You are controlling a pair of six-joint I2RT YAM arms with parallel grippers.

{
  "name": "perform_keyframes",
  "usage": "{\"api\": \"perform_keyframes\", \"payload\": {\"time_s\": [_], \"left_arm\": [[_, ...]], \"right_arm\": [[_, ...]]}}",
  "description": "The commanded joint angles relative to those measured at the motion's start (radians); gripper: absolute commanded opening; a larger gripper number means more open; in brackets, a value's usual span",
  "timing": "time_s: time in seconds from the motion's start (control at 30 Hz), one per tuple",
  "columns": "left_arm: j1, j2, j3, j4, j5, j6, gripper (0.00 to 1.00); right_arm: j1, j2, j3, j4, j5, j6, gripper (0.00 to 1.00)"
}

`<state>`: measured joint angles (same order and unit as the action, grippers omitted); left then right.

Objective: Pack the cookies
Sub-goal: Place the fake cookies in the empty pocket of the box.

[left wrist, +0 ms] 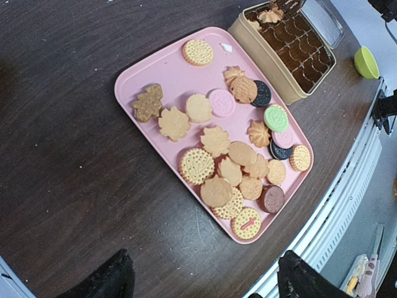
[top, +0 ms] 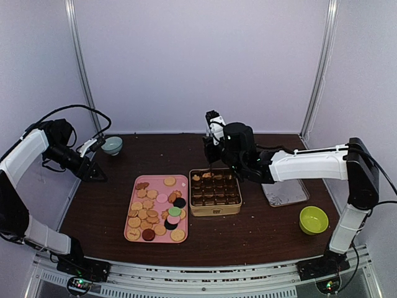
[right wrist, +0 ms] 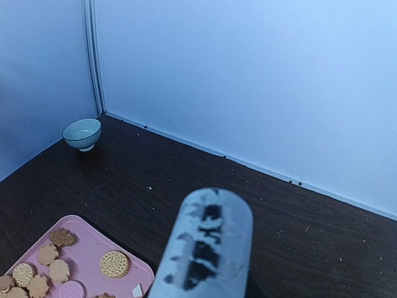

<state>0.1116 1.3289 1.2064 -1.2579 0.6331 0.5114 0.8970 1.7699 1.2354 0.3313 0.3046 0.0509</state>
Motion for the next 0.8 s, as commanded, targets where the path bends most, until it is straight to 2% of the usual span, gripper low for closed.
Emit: {"api": "perform_keyframes", "payload": {"time_s": [0.0, 0.37, 0.77], "left_arm": [[0.007, 0.0, 0.025, -0.001, 0.027, 0.012, 0.82], [0.007, -0.002, 0.024, -0.001, 0.024, 0.008, 0.82], [0.008, 0.006, 0.022, -0.001, 0.032, 0.008, 0.81]], "right_arm": [[0.005, -0.01, 0.032, 0.008, -0.045, 0.028, 0.22], [0.018, 0.045, 0.128, -0.025, -0.08, 0.032, 0.22], [-0.01, -0.072, 0.026, -0.015, -0.014, 0.004, 0.23]]}}
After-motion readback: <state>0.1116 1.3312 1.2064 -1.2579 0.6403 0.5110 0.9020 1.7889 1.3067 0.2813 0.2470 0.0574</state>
